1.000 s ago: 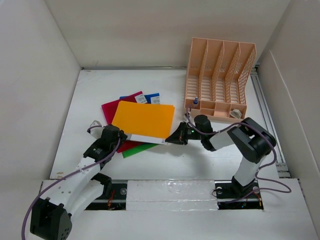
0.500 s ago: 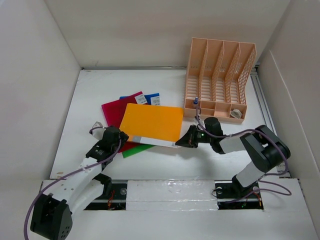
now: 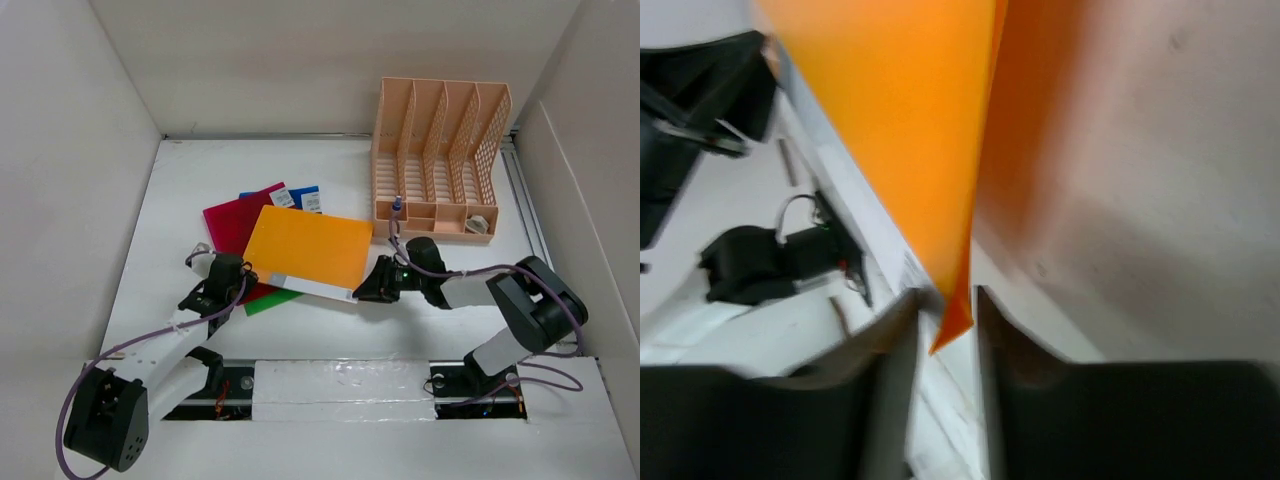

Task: Organize the desk

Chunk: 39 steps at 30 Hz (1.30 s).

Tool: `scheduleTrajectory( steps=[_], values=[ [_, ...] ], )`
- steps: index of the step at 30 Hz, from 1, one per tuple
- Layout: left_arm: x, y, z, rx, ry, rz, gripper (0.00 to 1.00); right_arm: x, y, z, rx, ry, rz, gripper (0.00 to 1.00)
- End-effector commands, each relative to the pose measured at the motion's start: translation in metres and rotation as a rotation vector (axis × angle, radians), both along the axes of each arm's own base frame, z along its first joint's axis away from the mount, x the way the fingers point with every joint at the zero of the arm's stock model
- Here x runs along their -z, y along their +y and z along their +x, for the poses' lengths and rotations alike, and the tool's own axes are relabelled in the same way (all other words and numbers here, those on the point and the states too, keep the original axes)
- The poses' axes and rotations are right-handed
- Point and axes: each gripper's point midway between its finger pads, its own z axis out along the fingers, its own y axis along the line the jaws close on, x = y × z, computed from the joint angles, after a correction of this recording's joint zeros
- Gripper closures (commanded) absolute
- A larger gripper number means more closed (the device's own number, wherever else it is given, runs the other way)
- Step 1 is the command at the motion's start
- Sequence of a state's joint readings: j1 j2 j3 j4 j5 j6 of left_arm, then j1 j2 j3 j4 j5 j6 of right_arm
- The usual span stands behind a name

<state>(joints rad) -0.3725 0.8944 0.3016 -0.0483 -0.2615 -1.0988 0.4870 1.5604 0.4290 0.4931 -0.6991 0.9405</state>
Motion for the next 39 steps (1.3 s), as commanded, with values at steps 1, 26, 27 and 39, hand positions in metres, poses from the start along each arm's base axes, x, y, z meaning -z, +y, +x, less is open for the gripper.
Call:
scheduleTrajectory(
  steps=[1,26,27,39],
  values=[
    [-0.003,-0.007,0.005,0.036,-0.038,-0.02,0.76,0.006,-0.005,-0.006,-0.002,-0.045,-0.104,0.6],
    [-0.124,-0.013,0.009,0.143,-0.345,-0.035,0.66,-0.055,0.069,0.012,-0.074,-0.748,-0.819,0.29],
    [-0.133,-0.013,0.007,0.147,-0.365,-0.039,0.66,-0.051,0.068,0.012,-0.082,-0.756,-0.858,0.28],
    [-0.252,0.002,-0.009,0.143,-0.665,-0.02,0.6,-0.024,0.066,0.027,-0.113,-0.841,-1.181,0.19]
  ],
)
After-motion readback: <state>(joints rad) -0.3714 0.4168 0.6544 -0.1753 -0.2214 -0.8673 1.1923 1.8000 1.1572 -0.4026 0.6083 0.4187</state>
